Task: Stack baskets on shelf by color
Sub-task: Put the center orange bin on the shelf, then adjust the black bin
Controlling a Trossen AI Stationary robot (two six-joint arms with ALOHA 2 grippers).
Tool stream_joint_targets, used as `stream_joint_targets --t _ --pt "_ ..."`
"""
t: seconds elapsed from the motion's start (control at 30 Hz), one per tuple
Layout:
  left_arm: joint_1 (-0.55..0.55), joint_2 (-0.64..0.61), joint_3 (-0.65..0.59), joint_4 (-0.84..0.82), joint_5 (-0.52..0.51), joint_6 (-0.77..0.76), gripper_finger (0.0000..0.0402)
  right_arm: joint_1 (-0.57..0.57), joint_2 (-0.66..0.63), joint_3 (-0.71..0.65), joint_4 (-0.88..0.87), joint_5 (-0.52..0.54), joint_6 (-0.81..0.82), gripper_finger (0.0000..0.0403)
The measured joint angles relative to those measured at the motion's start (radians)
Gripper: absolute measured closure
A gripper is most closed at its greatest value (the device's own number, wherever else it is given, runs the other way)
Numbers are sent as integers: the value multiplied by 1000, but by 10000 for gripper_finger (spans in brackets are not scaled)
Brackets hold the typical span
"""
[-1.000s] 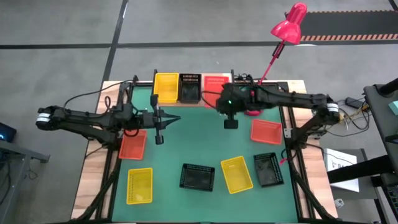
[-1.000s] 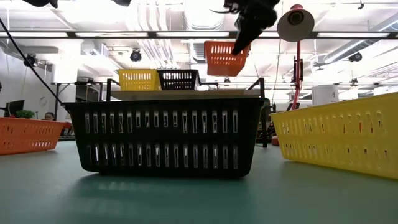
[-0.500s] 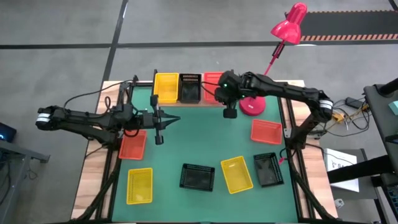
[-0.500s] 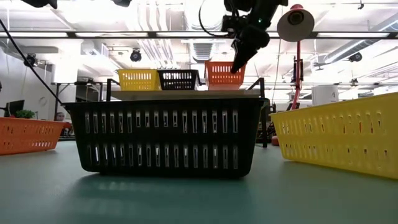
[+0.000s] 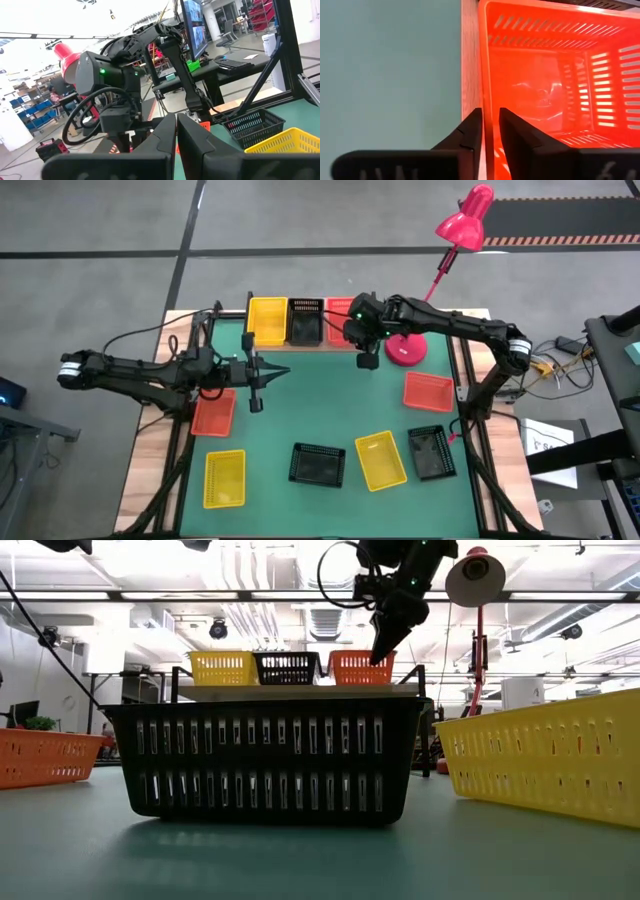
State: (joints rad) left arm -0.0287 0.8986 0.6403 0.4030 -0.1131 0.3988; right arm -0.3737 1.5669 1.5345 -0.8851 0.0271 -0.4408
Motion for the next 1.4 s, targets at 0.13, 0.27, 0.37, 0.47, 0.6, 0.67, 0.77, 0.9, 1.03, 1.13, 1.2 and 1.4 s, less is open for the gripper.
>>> stream_joint_targets --t 0.13,0.27,0.37,0.47,0.6,0.67,0.77,0.9,1.03,1.13,1.2,1.4 --pt "0 0 0 0 0 0 402 0 -3 0 0 8 3 317" --pt "0 0 0 0 0 0 402 0 -9 1 0 8 27 297" --pt "0 0 0 0 0 0 402 3 -13 25 -31 8 46 287" --pt "0 0 0 0 0 1 402 13 -13 86 -98 8 69 280" --pt "0 0 0 0 0 1 402 43 -13 176 -129 9 116 279" --pt "0 0 0 0 0 8 402 67 -11 210 -110 9 133 285" --pt "1 0 -1 0 0 10 402 108 7 236 -32 9 133 303" --pt "1 -2 -1 0 0 10 402 146 79 284 41 24 106 337" --pt "1 -3 -1 0 0 10 402 146 183 389 45 26 76 373" --pt "1 -4 -4 1 0 10 402 133 269 482 20 26 40 391" --pt "1 -6 -8 -2 0 10 402 123 322 545 -18 26 19 393" --pt "1 -16 -8 -1 0 10 402 93 435 700 -145 26 10 394"
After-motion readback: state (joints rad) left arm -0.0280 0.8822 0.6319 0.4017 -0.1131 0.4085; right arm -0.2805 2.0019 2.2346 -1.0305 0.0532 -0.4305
